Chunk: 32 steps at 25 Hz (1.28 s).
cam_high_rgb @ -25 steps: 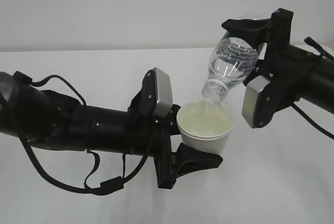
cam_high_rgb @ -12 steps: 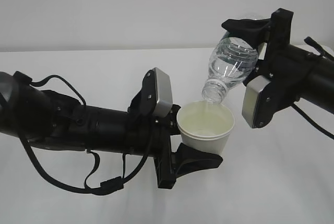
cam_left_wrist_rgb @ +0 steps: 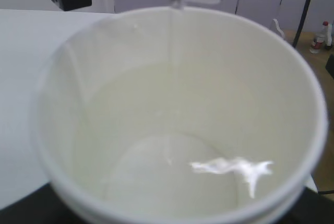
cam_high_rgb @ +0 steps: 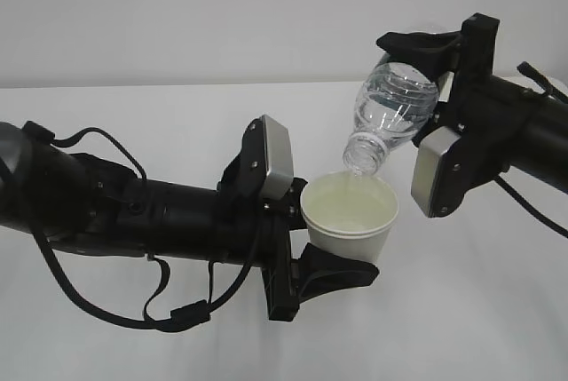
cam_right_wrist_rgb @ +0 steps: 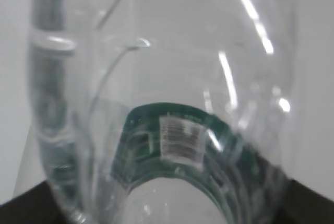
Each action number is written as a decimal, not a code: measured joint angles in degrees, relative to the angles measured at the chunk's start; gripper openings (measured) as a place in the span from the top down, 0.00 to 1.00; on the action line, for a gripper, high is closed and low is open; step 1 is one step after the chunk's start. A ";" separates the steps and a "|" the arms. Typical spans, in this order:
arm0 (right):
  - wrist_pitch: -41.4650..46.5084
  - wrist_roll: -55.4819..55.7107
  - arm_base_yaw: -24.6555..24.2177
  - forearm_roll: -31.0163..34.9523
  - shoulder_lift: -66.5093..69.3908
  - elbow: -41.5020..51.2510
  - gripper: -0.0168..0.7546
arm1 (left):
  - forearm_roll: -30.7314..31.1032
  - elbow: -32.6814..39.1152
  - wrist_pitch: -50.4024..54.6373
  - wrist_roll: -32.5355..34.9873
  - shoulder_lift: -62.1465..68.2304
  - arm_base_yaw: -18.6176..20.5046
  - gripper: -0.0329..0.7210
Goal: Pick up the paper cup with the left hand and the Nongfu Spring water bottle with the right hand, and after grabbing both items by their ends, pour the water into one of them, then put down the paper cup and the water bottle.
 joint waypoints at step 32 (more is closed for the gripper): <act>-1.69 12.56 0.00 -0.67 0.00 -0.09 0.35 | 0.00 0.00 0.00 0.00 0.00 0.00 0.32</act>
